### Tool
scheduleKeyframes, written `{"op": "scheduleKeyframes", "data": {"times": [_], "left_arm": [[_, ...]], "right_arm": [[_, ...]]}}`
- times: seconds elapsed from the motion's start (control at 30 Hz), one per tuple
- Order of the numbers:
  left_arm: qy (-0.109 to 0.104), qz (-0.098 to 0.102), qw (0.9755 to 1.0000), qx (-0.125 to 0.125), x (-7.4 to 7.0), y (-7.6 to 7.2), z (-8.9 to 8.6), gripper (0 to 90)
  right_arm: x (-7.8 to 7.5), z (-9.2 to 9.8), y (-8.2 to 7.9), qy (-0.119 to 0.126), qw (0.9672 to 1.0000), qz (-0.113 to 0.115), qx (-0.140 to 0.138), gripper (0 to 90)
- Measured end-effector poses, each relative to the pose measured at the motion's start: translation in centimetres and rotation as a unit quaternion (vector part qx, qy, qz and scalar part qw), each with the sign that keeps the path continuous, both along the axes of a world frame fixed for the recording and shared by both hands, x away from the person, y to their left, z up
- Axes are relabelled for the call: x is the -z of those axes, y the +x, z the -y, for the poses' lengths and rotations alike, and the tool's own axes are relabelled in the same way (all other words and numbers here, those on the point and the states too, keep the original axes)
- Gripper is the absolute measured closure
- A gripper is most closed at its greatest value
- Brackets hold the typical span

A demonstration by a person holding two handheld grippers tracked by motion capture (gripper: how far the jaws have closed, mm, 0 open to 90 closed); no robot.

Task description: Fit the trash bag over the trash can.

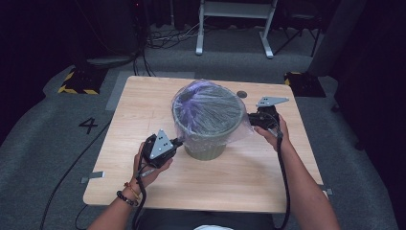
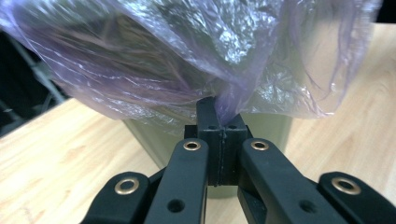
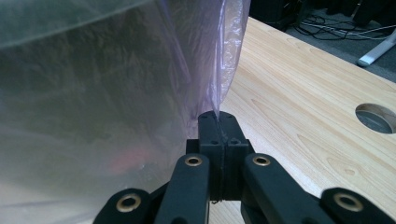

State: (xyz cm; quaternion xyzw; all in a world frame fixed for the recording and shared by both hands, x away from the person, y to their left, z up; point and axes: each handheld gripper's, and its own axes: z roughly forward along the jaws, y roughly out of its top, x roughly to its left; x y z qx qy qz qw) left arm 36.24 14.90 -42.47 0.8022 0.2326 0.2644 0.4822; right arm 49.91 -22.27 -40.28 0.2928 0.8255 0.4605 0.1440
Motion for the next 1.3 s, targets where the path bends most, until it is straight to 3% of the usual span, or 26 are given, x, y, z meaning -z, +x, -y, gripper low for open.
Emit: {"op": "scheduleKeyframes", "data": {"times": [0.07,0.13,0.3,0.43,0.5,0.57,0.63,0.7,0.77,0.9,0.97,1.07,1.13,1.17,1.2,1.27,1.3], "left_arm": [[0.025,-0.001,0.9997,0.004,0.5,0.1,0.1,90.0],[0.031,-0.014,0.9994,0.013,1.0,0.3,0.1,90.0],[0.066,-0.032,0.9970,0.022,2.1,0.8,-0.3,90.0],[0.104,-0.033,0.9940,0.010,2.9,1.2,-0.7,90.0],[0.086,-0.042,0.9954,0.008,3.0,1.5,-1.3,90.0],[0.096,-0.036,0.9947,0.004,3.0,1.6,-1.3,90.0],[0.093,-0.040,0.9949,0.006,3.0,1.8,-1.3,90.0],[0.067,-0.045,0.9964,0.027,3.0,1.7,-1.7,90.0],[0.064,-0.040,0.9970,0.020,2.8,1.4,-1.8,86.0],[0.057,-0.032,0.9972,0.035,2.6,0.6,-1.9,79.6],[0.059,-0.030,0.9970,0.039,2.5,0.5,-1.9,80.8],[0.058,-0.032,0.9969,0.042,2.4,0.6,-1.8,89.8],[0.061,-0.030,0.9968,0.043,2.3,0.6,-1.8,89.9],[0.062,-0.025,0.9970,0.039,2.3,0.4,-1.7,89.8],[0.055,-0.019,0.9977,0.035,2.2,0.2,-1.7,84.4],[0.047,-0.010,0.9987,0.018,1.8,-0.2,-1.6,63.3],[0.040,-0.006,0.9989,0.024,1.6,-0.4,-1.7,61.0]], "right_arm": [[0.2,0.2,0.0,0.002,1.0000,-0.005,0.001,90.0],[0.4,0.3,0.1,0.001,1.0000,-0.007,0.002,90.0],[1.7,0.8,0.4,0.000,0.9996,-0.028,0.007,90.0],[2.9,0.9,0.9,-0.001,0.9989,-0.045,0.009,90.0],[3.2,0.9,0.9,0.004,0.9987,-0.049,0.009,90.0],[3.3,0.9,1.0,0.003,0.9988,-0.048,0.009,90.0],[3.4,0.8,1.0,0.003,0.9988,-0.049,0.007,90.0],[3.5,0.7,0.8,0.001,0.9988,-0.049,0.003,90.0],[3.6,0.7,0.5,-0.002,0.9990,-0.044,-0.001,90.0],[4.2,0.9,-0.6,-0.029,0.9991,-0.026,-0.018,90.0],[4.5,1.2,-1.1,-0.024,0.9991,-0.025,-0.025,90.0],[4.8,1.3,-1.5,-0.019,0.9989,-0.026,-0.033,90.0],[5.0,1.3,-1.6,-0.022,0.9989,-0.028,-0.030,89.8],[5.0,1.4,-1.6,-0.021,0.9991,-0.027,-0.026,82.1],[4.9,1.4,-1.7,-0.020,0.9994,-0.022,-0.017,70.1],[4.4,2.0,-2.1,-0.010,0.9998,-0.010,-0.014,66.6],[3.9,2.3,-2.5,0.000,0.9999,-0.001,-0.016,62.5]]}}
